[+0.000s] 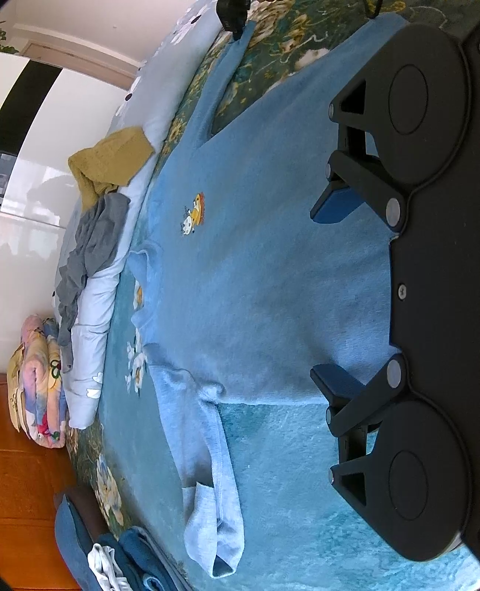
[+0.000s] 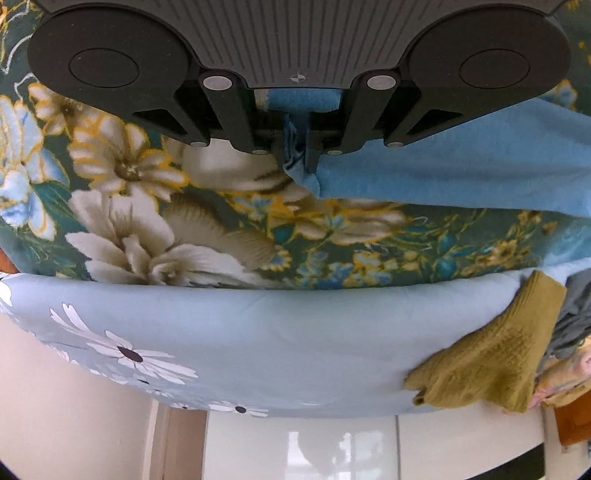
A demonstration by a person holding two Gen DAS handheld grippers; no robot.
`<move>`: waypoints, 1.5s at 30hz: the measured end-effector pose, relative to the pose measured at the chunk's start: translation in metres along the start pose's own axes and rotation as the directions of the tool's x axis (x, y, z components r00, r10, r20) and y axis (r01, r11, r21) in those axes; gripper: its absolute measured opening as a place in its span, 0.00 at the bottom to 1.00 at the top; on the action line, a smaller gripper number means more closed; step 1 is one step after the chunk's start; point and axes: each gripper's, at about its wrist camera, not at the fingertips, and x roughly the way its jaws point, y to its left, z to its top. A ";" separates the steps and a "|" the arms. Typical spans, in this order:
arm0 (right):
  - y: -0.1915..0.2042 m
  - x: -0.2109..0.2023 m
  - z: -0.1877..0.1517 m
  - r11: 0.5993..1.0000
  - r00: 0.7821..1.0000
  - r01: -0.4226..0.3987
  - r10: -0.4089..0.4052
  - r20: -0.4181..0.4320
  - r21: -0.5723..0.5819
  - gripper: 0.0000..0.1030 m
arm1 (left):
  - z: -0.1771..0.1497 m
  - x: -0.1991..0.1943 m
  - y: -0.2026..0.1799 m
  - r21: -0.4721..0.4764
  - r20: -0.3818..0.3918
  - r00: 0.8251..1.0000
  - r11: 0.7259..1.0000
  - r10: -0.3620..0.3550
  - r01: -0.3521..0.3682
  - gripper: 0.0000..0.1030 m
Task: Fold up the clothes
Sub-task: 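Grasp the sweatshirt sleeve cuff with the right gripper and straighten it, then move the left gripper to the other sleeve cuff and grasp it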
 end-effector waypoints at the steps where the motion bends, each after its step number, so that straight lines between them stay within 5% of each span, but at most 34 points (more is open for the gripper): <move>1: 0.000 -0.001 0.001 1.000 1.000 0.000 0.000 0.000 0.000 0.11 | 0.000 0.000 0.000 -0.002 0.003 1.000 1.000 -0.001 0.001 0.80; 3: 0.000 -0.013 0.005 0.999 0.999 0.015 -0.016 0.037 0.029 0.41 | 0.002 -0.003 0.003 -0.007 0.021 1.000 1.000 0.000 0.000 0.80; 7: 0.021 -0.060 0.010 1.000 0.978 -0.001 -0.002 0.207 0.016 0.61 | 0.008 -0.013 0.018 -0.034 0.078 0.997 0.999 0.030 -0.028 0.80; 9: 0.041 -0.068 0.002 0.998 0.979 -0.056 0.058 0.196 -0.017 0.75 | 0.011 -0.018 0.034 -0.049 0.109 0.991 0.996 0.080 -0.075 0.81; 18: 0.128 -0.105 -0.035 0.941 0.939 -0.299 0.320 0.125 -0.158 0.82 | 0.033 -0.034 0.129 -0.083 0.178 0.924 0.941 0.339 -0.329 0.81; 23: 0.176 -0.125 -0.056 0.875 0.889 -0.429 0.453 0.069 -0.226 0.90 | 0.043 -0.025 0.150 0.122 0.229 0.916 0.924 0.329 -0.362 0.85; 28: 0.216 -0.136 -0.068 0.803 0.826 -0.554 0.563 -0.024 -0.220 0.96 | 0.045 -0.002 0.154 0.346 0.232 0.938 0.879 0.258 -0.327 0.93; 31: 0.242 -0.141 -0.076 0.764 0.789 -0.611 0.608 -0.087 -0.206 0.96 | 0.045 0.014 0.152 0.466 0.252 0.939 0.821 0.233 -0.329 0.97; 33: 0.257 -0.144 -0.080 0.766 0.787 -0.617 0.608 -0.106 -0.183 0.96 | 0.046 0.024 0.152 0.517 0.275 0.931 0.780 0.240 -0.354 0.97; 39: 0.289 -0.157 -0.084 0.718 0.741 -0.672 0.657 -0.141 -0.182 0.99 | 0.048 0.040 0.158 0.595 0.282 0.939 0.733 0.196 -0.331 0.97; 42: 0.305 -0.159 -0.087 0.709 0.735 -0.678 0.652 -0.185 -0.192 0.99 | 0.045 0.043 0.160 0.677 0.256 0.956 0.680 0.141 -0.282 0.93; 45: 0.317 -0.157 -0.092 0.682 0.704 -0.709 0.673 -0.226 -0.180 0.99 | 0.045 0.047 0.162 0.746 0.237 0.965 0.615 0.112 -0.255 0.76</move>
